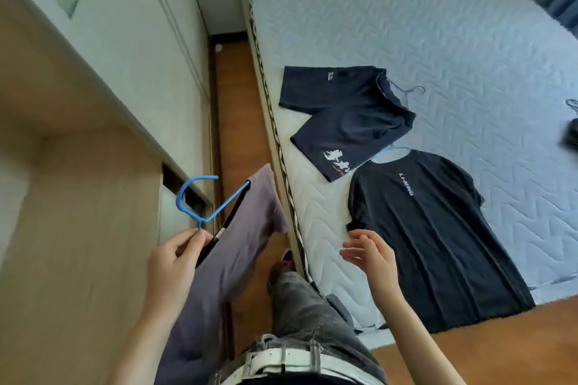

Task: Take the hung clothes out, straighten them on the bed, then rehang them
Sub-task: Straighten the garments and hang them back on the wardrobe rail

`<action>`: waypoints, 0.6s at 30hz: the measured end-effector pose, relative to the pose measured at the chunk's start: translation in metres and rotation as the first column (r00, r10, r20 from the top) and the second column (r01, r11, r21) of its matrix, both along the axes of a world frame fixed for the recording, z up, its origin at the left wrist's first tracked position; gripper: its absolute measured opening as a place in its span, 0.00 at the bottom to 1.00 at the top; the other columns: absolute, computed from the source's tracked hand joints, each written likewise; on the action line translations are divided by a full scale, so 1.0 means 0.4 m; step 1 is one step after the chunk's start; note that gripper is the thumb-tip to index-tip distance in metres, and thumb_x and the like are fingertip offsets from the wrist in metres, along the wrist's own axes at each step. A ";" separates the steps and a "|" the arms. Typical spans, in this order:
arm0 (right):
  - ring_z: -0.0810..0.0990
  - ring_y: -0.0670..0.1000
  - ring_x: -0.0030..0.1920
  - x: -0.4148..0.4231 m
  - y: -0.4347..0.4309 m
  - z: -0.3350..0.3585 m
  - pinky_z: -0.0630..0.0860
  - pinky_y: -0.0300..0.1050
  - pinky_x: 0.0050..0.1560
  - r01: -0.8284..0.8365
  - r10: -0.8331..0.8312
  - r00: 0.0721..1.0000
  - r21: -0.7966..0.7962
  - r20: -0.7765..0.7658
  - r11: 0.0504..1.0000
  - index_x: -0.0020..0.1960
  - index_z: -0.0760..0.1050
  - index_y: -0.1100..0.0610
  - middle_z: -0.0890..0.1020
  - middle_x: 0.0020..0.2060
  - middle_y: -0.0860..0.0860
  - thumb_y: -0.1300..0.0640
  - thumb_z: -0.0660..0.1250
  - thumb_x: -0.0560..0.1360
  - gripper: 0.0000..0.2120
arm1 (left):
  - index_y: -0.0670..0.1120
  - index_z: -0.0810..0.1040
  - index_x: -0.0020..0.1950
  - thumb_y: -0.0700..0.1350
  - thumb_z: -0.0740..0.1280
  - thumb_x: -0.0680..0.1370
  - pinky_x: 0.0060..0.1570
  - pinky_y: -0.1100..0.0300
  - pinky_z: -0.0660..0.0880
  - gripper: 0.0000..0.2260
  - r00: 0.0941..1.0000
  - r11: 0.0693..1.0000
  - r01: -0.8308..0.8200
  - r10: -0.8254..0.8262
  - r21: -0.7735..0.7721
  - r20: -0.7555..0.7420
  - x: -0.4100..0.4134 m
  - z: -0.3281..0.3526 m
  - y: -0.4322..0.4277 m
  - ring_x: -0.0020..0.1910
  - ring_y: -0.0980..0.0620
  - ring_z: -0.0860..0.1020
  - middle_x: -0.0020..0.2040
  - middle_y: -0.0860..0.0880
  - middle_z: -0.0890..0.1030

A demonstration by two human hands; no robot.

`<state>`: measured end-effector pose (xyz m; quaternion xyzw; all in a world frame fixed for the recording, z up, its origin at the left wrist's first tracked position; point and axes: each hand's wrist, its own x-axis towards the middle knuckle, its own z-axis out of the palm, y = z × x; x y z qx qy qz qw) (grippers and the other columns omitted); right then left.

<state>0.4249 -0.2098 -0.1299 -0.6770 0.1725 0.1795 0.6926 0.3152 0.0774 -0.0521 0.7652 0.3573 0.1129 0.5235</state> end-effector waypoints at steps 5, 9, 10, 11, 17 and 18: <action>0.83 0.59 0.40 0.261 -0.036 -0.062 0.79 0.46 0.41 0.186 -0.186 0.982 -0.025 -0.010 0.982 0.50 0.78 0.64 0.82 0.41 0.64 0.63 0.57 0.79 0.11 | 0.52 0.83 0.37 0.44 0.67 0.79 0.28 0.73 0.67 0.12 0.995 0.996 -0.090 0.089 -0.022 -0.036 0.280 -0.049 0.043 0.28 0.67 0.74 0.31 0.64 0.81; 0.83 0.54 0.36 0.474 -0.075 -0.139 0.79 0.43 0.39 0.284 -0.287 0.958 -0.098 -0.015 0.954 0.50 0.78 0.65 0.83 0.40 0.61 0.64 0.57 0.79 0.11 | 0.53 0.83 0.41 0.47 0.66 0.79 0.35 0.60 0.71 0.08 0.998 0.999 -0.037 0.035 -0.026 -0.055 0.510 -0.088 0.038 0.27 0.62 0.72 0.31 0.54 0.80; 0.83 0.53 0.35 0.530 -0.085 -0.169 0.80 0.42 0.39 0.304 -0.308 0.951 -0.114 -0.024 0.946 0.50 0.78 0.65 0.83 0.39 0.60 0.64 0.56 0.79 0.11 | 0.51 0.83 0.42 0.47 0.66 0.79 0.32 0.62 0.69 0.08 0.999 0.998 -0.021 0.019 -0.052 -0.050 0.570 -0.109 0.031 0.25 0.61 0.69 0.29 0.52 0.76; 0.82 0.53 0.35 0.585 -0.094 -0.206 0.80 0.42 0.39 0.328 -0.335 0.941 -0.119 -0.044 0.937 0.51 0.78 0.65 0.82 0.39 0.59 0.65 0.56 0.78 0.11 | 0.49 0.83 0.43 0.46 0.66 0.79 0.28 0.65 0.67 0.08 0.999 0.997 -0.011 0.007 -0.080 -0.042 0.629 -0.135 0.022 0.24 0.60 0.66 0.28 0.53 0.72; 0.80 0.53 0.37 0.915 -0.127 -0.485 0.80 0.48 0.45 0.386 -0.409 0.902 -0.163 -0.142 0.908 0.51 0.77 0.61 0.81 0.41 0.57 0.64 0.56 0.77 0.11 | 0.44 0.82 0.45 0.43 0.64 0.80 0.22 0.68 0.57 0.09 0.987 0.971 0.125 -0.142 -0.205 -0.071 0.959 -0.341 -0.072 0.23 0.59 0.59 0.24 0.57 0.63; 0.80 0.53 0.37 0.963 -0.129 -0.537 0.79 0.47 0.44 0.379 -0.408 0.900 -0.184 -0.156 0.907 0.51 0.77 0.61 0.81 0.41 0.57 0.64 0.56 0.77 0.11 | 0.44 0.82 0.45 0.44 0.64 0.80 0.22 0.67 0.57 0.09 0.983 0.966 0.149 -0.167 -0.212 -0.073 1.007 -0.380 -0.093 0.23 0.58 0.59 0.24 0.55 0.63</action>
